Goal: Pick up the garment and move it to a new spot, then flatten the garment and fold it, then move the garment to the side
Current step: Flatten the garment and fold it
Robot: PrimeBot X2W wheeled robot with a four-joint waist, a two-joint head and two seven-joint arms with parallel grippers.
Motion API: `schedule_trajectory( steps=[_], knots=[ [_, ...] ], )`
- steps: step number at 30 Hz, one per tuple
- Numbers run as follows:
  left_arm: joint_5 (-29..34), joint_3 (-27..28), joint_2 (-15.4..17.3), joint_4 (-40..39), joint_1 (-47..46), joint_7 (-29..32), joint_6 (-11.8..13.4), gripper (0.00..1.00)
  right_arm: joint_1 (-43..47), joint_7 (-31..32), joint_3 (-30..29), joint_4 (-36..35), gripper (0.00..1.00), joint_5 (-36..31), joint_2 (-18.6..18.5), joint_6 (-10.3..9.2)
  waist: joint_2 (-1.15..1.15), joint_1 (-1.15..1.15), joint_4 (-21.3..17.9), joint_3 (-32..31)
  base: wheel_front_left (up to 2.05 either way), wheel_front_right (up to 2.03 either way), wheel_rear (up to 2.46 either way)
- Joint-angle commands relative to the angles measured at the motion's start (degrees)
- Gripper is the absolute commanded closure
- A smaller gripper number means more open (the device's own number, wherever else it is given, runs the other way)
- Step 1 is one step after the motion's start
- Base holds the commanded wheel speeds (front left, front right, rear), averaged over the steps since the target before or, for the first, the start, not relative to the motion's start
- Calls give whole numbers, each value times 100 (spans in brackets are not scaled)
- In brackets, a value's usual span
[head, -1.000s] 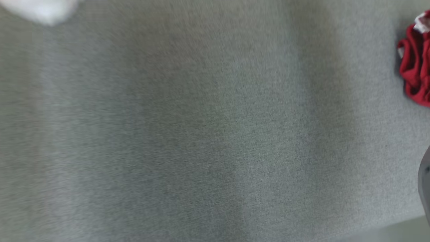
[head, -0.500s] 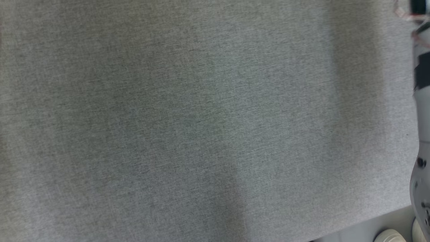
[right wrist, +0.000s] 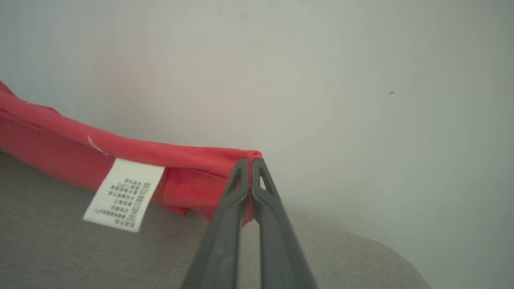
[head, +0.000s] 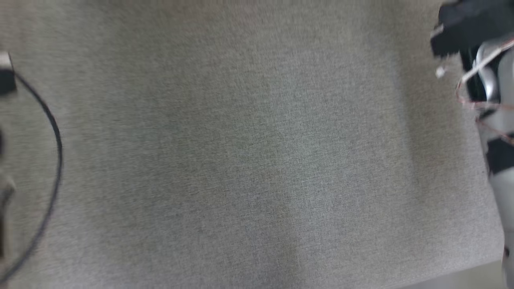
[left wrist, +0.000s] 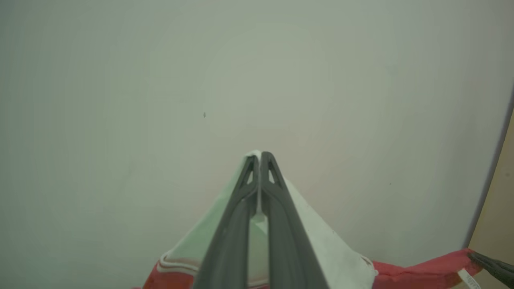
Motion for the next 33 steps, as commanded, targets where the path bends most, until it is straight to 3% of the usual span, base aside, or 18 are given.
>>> schedule_trajectory(
  steps=[1,6,14,21,33],
  knots=[
    [-7,43,-47,-64,304,-47,5,100,290,114,-25,-41,100,82,-64,-16,0,1,250,-501,0,0,0],
    [-29,158,-346,-89,1516,-149,60,100,1154,590,-185,-177,100,441,21,-16,0,1,420,-1129,0,0,0],
    [-168,-397,-773,190,3172,-137,23,100,2321,1126,-365,-31,100,728,67,-16,0,1,616,-1994,0,0,0],
    [-584,-755,-751,424,3991,14,-21,100,2984,1309,-499,31,100,846,105,-16,0,1,713,-2459,0,0,0],
    [-2192,-1305,-503,468,5284,1003,-22,100,4056,1587,-914,17,100,984,262,-16,0,1,907,-3120,0,0,0]
  ],
)
